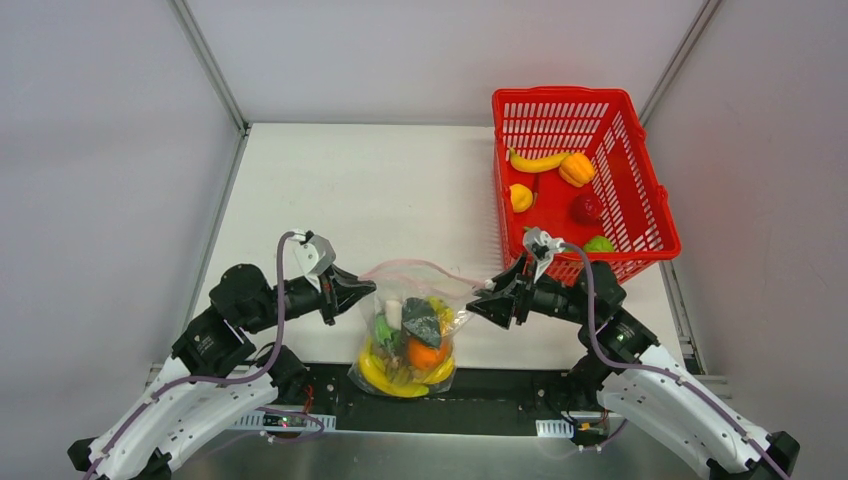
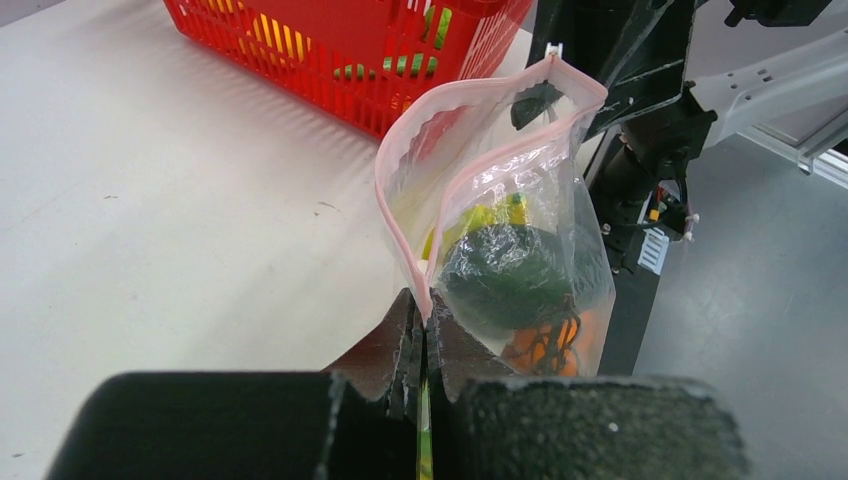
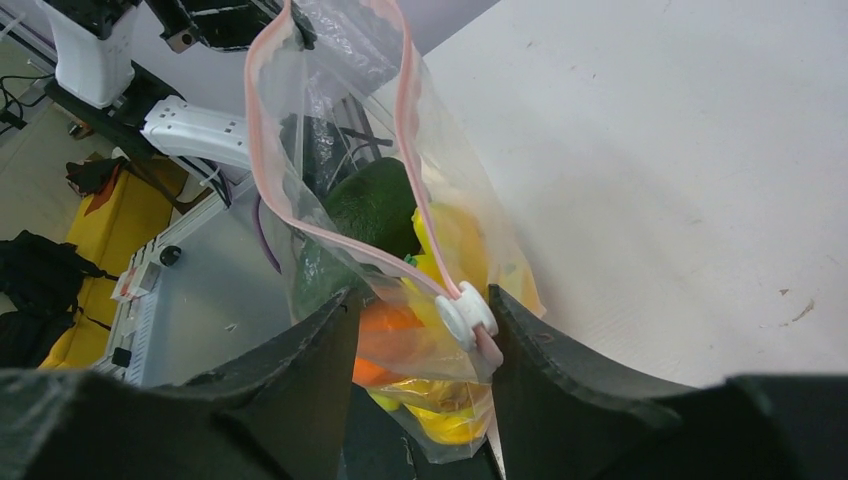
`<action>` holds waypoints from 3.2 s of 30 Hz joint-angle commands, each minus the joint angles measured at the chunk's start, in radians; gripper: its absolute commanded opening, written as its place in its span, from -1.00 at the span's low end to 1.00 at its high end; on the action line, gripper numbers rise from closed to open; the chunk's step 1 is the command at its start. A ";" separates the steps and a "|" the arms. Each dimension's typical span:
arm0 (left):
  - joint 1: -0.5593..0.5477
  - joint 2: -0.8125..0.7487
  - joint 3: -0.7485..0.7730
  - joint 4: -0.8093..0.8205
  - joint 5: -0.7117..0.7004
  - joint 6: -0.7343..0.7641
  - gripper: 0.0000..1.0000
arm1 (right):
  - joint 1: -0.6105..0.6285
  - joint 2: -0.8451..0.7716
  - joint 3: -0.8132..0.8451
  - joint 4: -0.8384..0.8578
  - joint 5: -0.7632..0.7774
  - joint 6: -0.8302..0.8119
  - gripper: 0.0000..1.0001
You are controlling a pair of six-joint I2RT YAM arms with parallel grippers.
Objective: Place the food in the zip-top bag and seal the zipper
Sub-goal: Adjust the zipper food storage bag at the center of the board, then zip the zipper food storage bag at the center of the board.
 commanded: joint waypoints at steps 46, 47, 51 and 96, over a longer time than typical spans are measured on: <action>0.008 -0.074 0.045 -0.051 -0.269 -0.006 -1.00 | -0.003 0.049 0.072 0.089 -0.128 0.012 -1.00; 0.008 -0.075 0.054 -0.061 -0.277 -0.001 -1.00 | -0.003 0.058 0.090 0.073 -0.107 -0.006 -1.00; 0.008 -0.070 0.154 -0.123 -0.394 0.072 -1.00 | -0.002 0.121 0.175 0.090 -0.030 0.010 -1.00; -0.007 0.550 0.631 -0.088 0.221 0.127 0.98 | -0.005 0.284 0.391 -0.145 -0.170 -0.121 -1.00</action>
